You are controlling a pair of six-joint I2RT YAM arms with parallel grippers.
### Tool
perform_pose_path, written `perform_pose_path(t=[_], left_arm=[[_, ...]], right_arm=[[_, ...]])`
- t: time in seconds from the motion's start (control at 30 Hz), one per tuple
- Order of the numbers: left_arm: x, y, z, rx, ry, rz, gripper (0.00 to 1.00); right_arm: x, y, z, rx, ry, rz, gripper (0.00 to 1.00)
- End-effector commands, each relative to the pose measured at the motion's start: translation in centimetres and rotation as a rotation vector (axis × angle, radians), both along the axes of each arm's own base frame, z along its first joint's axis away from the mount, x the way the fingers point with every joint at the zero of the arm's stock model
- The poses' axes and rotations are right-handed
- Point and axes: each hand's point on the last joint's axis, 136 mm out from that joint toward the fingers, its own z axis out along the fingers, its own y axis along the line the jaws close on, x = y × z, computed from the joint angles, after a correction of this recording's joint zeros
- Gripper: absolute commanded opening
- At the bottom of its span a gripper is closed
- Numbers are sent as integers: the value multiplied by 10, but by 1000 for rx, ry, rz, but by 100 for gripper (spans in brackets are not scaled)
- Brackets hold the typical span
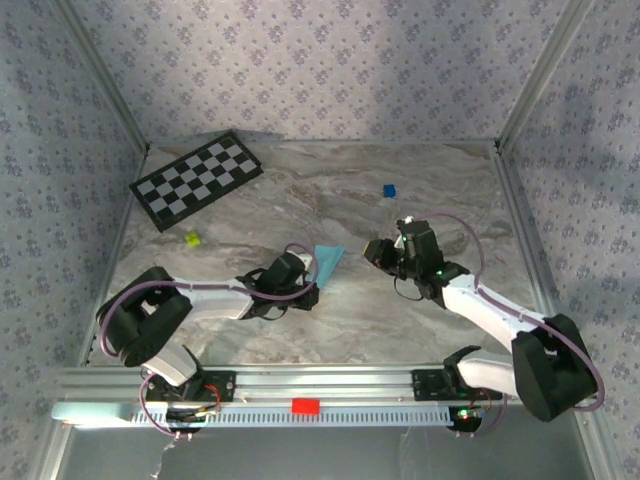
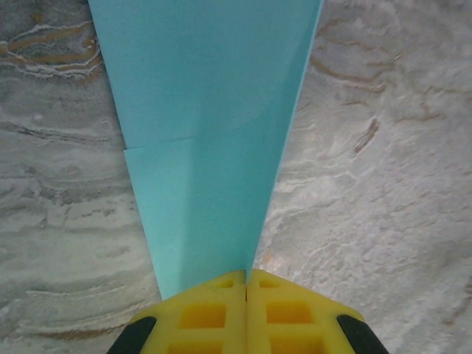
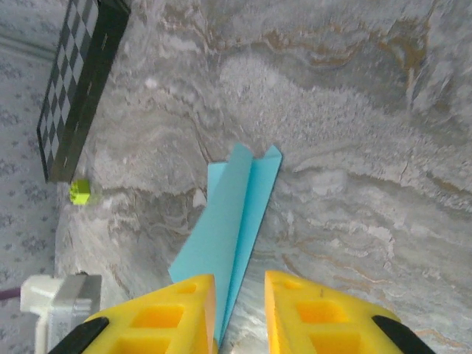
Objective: Fold a paper plane with a square sheet of paper (pick it up from the middle)
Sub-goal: Fold the wing for the fifth time at the center of the table.
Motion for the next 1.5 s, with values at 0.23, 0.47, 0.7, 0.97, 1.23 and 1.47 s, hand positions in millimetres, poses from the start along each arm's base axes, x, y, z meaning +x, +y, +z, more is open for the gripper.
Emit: perform_pose_path(t=[0.23, 0.47, 0.7, 0.97, 1.23, 1.47], left_arm=[[-3, -20, 24, -248, 97, -63, 0], [-5, -26, 17, -316, 146, -74, 0], [-3, -31, 14, -355, 156, -72, 0], [0, -31, 8, -429, 194, -50, 0], [-1, -29, -1, -463, 221, -19, 0], [-1, -31, -4, -491, 254, -9, 0]], right_arm=[[-7, 41, -6, 49, 22, 228, 25], [-13, 65, -9, -17, 1, 352, 22], [-16, 78, -22, -2, 34, 403, 21], [-17, 85, -36, 38, 77, 416, 19], [-12, 93, -44, 74, 106, 421, 17], [-8, 94, -47, 91, 114, 420, 17]])
